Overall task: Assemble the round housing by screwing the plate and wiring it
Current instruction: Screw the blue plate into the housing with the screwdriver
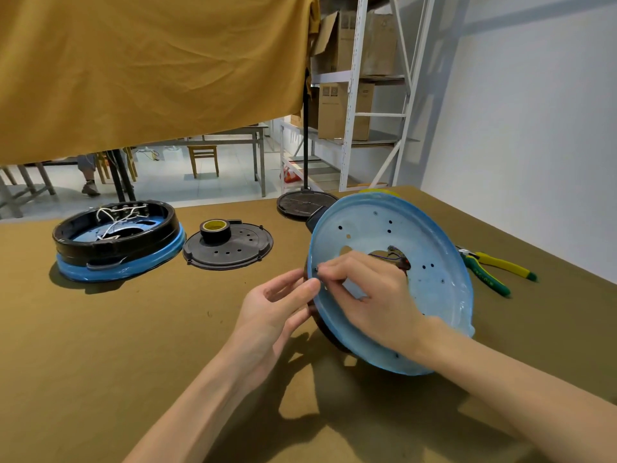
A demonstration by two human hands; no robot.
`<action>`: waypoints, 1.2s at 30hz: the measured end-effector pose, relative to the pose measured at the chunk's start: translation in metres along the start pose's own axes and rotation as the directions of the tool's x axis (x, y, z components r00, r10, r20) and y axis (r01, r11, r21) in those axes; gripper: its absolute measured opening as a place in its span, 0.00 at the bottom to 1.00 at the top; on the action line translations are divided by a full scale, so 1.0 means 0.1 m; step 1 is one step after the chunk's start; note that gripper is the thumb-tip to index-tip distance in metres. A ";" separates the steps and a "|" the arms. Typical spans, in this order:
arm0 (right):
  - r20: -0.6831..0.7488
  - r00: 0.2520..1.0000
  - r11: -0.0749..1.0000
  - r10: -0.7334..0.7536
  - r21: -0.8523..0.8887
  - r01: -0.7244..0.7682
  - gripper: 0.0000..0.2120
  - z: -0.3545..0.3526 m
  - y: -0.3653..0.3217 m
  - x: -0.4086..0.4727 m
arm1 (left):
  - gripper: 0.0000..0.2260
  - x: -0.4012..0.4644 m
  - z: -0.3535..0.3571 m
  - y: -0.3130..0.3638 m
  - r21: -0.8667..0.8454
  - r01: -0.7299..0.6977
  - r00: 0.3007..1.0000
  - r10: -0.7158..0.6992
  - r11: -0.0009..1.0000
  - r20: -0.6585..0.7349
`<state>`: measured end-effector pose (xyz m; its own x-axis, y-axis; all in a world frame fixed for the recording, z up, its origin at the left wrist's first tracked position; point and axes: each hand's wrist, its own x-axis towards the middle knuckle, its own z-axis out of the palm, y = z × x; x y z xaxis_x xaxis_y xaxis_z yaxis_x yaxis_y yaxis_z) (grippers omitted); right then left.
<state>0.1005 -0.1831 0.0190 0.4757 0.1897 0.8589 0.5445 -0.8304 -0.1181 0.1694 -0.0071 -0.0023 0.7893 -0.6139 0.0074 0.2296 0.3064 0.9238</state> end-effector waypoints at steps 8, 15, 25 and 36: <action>0.029 0.992 0.992 0.121 0.031 -0.122 0.04 0.08 -0.05 0.08 | 0.29 0.01 0.10 0.00 0.132 0.018 0.991 -0.001 0.991 -0.130; 0.022 0.978 0.976 0.208 0.064 -0.209 0.03 0.11 -0.05 0.09 | 0.26 0.04 0.09 -0.03 0.079 0.027 0.988 -0.015 0.996 -0.151; -0.301 0.816 0.863 0.494 0.280 -0.420 0.05 0.16 -0.12 -0.03 | 0.19 0.00 -0.07 0.05 0.210 -0.138 0.990 0.135 0.968 0.027; -0.303 0.857 0.905 0.416 0.225 -0.360 0.04 0.16 -0.17 -0.09 | 0.24 -0.04 -0.08 0.09 0.265 -0.215 0.974 0.188 0.940 0.122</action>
<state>0.0984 -0.1622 0.0053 0.4248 -0.3419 0.8382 0.4776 -0.7020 -0.5284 0.1733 0.0038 0.0028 0.7427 -0.6296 0.2279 -0.1044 0.2274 0.9682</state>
